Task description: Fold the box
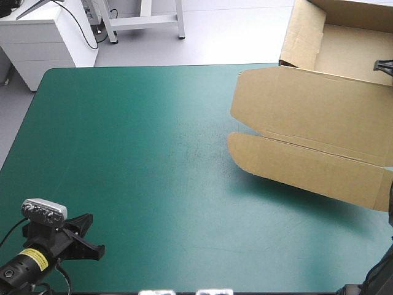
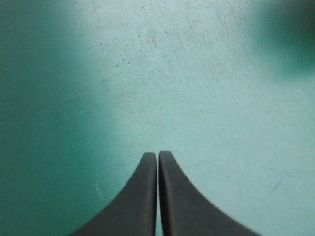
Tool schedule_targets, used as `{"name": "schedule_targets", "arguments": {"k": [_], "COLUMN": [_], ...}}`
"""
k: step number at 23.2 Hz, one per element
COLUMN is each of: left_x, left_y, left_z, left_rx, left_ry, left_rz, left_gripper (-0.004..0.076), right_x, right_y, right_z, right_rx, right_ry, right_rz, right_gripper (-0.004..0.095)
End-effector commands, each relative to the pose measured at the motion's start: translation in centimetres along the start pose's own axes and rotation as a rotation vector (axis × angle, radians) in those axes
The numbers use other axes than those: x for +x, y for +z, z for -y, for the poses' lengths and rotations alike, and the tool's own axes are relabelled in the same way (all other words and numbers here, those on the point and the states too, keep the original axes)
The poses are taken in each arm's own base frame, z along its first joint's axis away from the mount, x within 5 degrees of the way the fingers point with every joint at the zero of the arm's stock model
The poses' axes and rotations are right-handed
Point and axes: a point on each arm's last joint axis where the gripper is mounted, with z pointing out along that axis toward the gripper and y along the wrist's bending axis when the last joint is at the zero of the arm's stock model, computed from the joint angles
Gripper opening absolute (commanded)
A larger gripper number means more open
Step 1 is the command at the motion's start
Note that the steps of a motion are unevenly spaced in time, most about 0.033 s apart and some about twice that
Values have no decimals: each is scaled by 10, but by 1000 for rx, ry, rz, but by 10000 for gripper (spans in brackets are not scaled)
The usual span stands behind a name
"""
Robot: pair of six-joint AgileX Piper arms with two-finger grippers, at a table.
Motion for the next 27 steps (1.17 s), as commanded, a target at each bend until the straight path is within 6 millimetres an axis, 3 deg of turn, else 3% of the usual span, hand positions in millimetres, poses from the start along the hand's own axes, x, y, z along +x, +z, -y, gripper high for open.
{"name": "schedule_targets", "arguments": {"k": [1, 4, 12, 15, 18, 21, 23, 24, 26, 27], "left_x": [-14, -14, -14, -14, -14, -14, -14, -14, -13, -12], "left_y": [-5, -5, -5, -5, -5, -5, -5, -5, -4, -2], "left_z": [2, 2, 2, 2, 2, 2, 2, 2, 2, 2], "left_rx": [19, 20, 18, 18, 18, 18, 18, 18, 18, 17], "left_ry": [-5, -5, -3, -3, -3, -1, -1, 1, 1, 3], "left_rz": [98, 101, 103, 103, 103, 103, 103, 103, 99, 100], "left_gripper": [-8, -8, -8, -8, -8, -8, -8, -8, -8, -8], "right_x": [-5, 0, 14, 21, 21, 20, 13, 10, 1, -5], "right_y": [-16, 13, 81, 96, 96, 94, 69, 57, 11, -24], "right_z": [30, 48, 59, 59, 59, 58, 55, 53, 38, 19], "right_rx": [36, 55, 63, 48, 43, 42, 36, 32, -62, -183], "right_ry": [65, 96, 82, 104, 122, 130, 135, 135, 152, 133], "right_rz": [72, 6, -133, -184, -188, -184, -131, -106, -6, 77], "right_gripper": [-20, -20, 3, 144, 302, 553, 686, 686, 666, 583]}}
